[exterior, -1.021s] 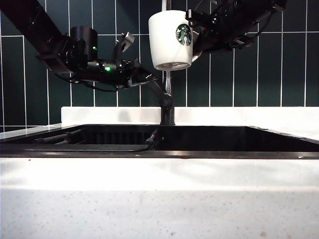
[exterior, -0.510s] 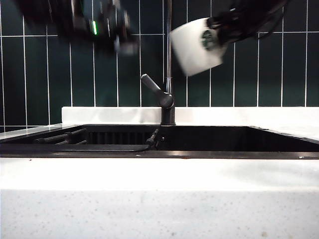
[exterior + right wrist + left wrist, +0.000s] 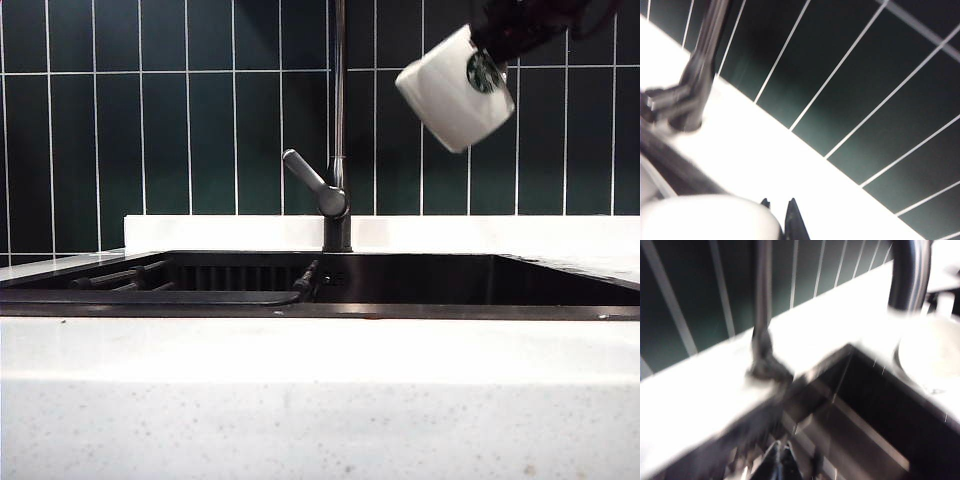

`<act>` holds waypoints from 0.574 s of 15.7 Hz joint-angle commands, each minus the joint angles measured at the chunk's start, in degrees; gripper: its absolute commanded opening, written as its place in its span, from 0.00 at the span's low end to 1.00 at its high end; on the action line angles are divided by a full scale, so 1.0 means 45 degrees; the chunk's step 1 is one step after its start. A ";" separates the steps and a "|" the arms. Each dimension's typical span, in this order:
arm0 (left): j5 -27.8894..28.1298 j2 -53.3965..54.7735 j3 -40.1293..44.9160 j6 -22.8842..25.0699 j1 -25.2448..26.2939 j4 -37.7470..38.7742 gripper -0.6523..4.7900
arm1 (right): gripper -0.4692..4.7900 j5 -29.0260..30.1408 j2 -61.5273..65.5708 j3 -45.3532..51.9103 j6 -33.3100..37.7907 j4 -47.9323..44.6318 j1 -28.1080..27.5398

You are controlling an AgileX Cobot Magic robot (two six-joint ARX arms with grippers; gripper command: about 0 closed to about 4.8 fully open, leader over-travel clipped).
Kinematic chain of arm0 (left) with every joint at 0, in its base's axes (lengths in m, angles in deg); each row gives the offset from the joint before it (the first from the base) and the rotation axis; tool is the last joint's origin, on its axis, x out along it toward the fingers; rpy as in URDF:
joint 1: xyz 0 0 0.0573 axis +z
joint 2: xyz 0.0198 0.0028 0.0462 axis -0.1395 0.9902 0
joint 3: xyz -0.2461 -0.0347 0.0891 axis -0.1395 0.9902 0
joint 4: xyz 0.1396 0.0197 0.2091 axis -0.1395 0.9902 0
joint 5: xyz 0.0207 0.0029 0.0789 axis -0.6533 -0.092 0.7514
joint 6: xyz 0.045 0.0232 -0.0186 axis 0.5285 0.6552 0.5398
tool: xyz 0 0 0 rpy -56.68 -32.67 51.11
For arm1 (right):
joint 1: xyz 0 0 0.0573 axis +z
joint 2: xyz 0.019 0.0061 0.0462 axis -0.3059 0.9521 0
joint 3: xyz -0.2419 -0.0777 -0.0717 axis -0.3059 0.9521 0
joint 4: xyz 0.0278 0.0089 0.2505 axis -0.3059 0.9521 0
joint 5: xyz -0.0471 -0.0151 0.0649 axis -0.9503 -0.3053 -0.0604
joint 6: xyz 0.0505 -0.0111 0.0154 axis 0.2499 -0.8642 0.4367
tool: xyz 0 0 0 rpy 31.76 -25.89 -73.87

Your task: Pick up the mug next to the sink, go to the faucet to get some water, pour the water into the sink, and finally put the mug back to its place.

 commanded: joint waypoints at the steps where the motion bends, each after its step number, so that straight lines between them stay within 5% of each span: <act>1: 0.0296 -0.1457 0.1005 0.0301 -0.0015 0.0835 0.11 | 0.09 0.0073 -0.0209 -0.0151 -0.1010 0.0049 0.0005; 4: 0.0865 -0.4109 0.4614 0.0049 -0.0015 -0.0277 0.11 | 0.09 -0.0253 -0.0199 -0.0151 -0.3147 0.0194 0.0005; 9: 0.2438 -0.9797 1.1730 -0.1943 -0.0015 -0.3283 0.11 | 0.09 -0.0491 0.0117 -0.0141 -0.5697 0.0777 0.0398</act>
